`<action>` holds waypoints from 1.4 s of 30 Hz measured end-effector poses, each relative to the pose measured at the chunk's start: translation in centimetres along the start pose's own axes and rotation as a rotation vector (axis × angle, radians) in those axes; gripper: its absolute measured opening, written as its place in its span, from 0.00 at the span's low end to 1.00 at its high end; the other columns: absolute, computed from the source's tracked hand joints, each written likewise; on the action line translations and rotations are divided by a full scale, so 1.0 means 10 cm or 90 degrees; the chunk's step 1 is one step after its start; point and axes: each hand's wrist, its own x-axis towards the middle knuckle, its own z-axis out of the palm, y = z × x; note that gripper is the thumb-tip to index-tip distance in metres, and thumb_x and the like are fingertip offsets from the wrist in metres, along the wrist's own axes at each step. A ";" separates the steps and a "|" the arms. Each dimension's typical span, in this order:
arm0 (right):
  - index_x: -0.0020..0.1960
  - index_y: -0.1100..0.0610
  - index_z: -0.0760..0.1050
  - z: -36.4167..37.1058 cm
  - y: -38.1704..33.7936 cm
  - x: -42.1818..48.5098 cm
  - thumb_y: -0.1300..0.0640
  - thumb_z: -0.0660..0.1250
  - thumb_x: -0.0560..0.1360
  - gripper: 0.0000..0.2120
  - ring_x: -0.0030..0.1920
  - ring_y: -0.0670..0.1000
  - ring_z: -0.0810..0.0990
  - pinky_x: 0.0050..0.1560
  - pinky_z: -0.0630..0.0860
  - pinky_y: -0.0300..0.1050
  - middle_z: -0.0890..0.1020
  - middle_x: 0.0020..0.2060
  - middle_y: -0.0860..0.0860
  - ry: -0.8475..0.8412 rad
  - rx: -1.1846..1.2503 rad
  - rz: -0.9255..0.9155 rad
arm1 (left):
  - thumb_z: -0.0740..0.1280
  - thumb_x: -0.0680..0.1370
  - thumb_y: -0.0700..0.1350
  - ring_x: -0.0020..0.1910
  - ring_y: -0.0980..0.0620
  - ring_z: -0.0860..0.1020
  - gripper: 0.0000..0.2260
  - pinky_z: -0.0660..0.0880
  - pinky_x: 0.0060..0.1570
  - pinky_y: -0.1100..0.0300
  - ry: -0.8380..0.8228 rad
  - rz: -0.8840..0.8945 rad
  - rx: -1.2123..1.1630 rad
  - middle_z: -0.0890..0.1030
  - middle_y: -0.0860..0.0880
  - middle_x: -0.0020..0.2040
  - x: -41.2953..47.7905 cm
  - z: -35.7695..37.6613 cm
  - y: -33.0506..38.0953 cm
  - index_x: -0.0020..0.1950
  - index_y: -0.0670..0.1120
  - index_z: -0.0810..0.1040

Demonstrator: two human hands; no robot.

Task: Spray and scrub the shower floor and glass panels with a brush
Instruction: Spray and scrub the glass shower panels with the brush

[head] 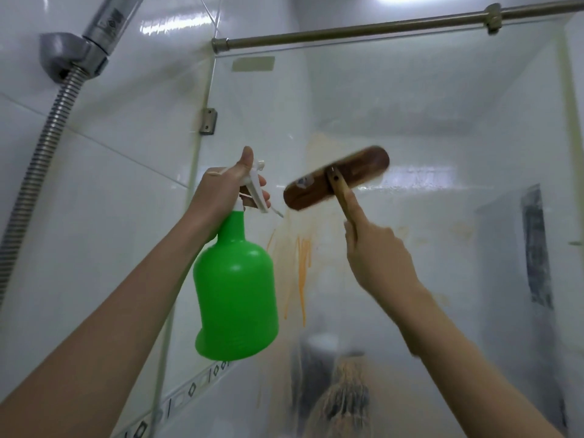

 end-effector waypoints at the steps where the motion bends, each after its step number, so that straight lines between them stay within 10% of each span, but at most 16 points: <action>1: 0.77 0.38 0.38 0.04 -0.05 0.24 0.53 0.49 0.83 0.29 0.28 0.51 0.74 0.31 0.74 0.47 0.73 0.30 0.52 0.032 -0.005 -0.008 | 0.61 0.81 0.61 0.34 0.50 0.85 0.24 0.75 0.32 0.64 0.003 -0.002 0.008 0.86 0.44 0.36 -0.01 -0.02 -0.01 0.44 0.42 0.82; 5: 0.78 0.42 0.42 -0.03 -0.16 1.01 0.54 0.50 0.83 0.27 0.32 0.55 0.76 0.34 0.74 0.50 0.74 0.33 0.53 0.064 0.010 -0.009 | 0.59 0.81 0.63 0.40 0.52 0.85 0.23 0.75 0.43 0.59 0.009 -0.020 0.042 0.87 0.47 0.41 -0.06 -0.09 0.01 0.46 0.46 0.83; 10: 0.78 0.42 0.39 0.13 -0.04 -0.09 0.52 0.49 0.84 0.28 0.25 0.50 0.72 0.24 0.67 0.42 0.72 0.27 0.51 0.011 0.019 0.044 | 0.58 0.81 0.64 0.43 0.52 0.86 0.25 0.74 0.44 0.57 0.027 -0.007 0.052 0.88 0.48 0.40 -0.15 -0.23 0.00 0.45 0.46 0.84; 17: 0.78 0.41 0.43 0.08 -0.19 0.88 0.54 0.50 0.83 0.27 0.30 0.54 0.75 0.35 0.79 0.53 0.76 0.32 0.55 0.069 0.029 -0.021 | 0.58 0.82 0.62 0.46 0.47 0.84 0.24 0.78 0.49 0.55 0.034 0.011 0.085 0.88 0.50 0.40 -0.27 -0.26 -0.12 0.43 0.47 0.84; 22: 0.75 0.37 0.32 0.27 0.04 -0.66 0.48 0.47 0.83 0.29 0.22 0.48 0.68 0.21 0.62 0.39 0.69 0.24 0.49 -0.044 -0.020 0.032 | 0.59 0.81 0.62 0.25 0.52 0.79 0.23 0.73 0.25 0.63 0.061 -0.035 0.040 0.87 0.47 0.42 -0.48 -0.44 -0.26 0.47 0.45 0.83; 28: 0.78 0.41 0.40 0.33 -0.22 0.25 0.53 0.49 0.83 0.27 0.26 0.51 0.71 0.28 0.69 0.46 0.71 0.28 0.52 0.026 0.028 0.002 | 0.60 0.81 0.62 0.24 0.52 0.77 0.24 0.72 0.23 0.62 0.042 -0.080 0.057 0.87 0.46 0.42 -0.63 -0.47 -0.38 0.49 0.43 0.83; 34: 0.74 0.37 0.31 0.51 -0.19 -1.02 0.50 0.49 0.84 0.30 0.22 0.47 0.67 0.23 0.62 0.39 0.69 0.24 0.49 -0.064 0.029 0.069 | 0.61 0.81 0.61 0.22 0.52 0.73 0.24 0.71 0.23 0.62 0.081 -0.074 0.025 0.87 0.44 0.42 -0.75 -0.53 -0.45 0.47 0.41 0.83; 42: 0.75 0.34 0.35 0.59 -0.33 -0.36 0.53 0.49 0.83 0.30 0.25 0.53 0.73 0.28 0.76 0.49 0.72 0.26 0.52 -0.037 0.093 0.025 | 0.58 0.81 0.62 0.39 0.54 0.80 0.24 0.72 0.40 0.61 0.091 -0.058 0.141 0.87 0.52 0.40 -0.89 -0.60 -0.42 0.44 0.47 0.85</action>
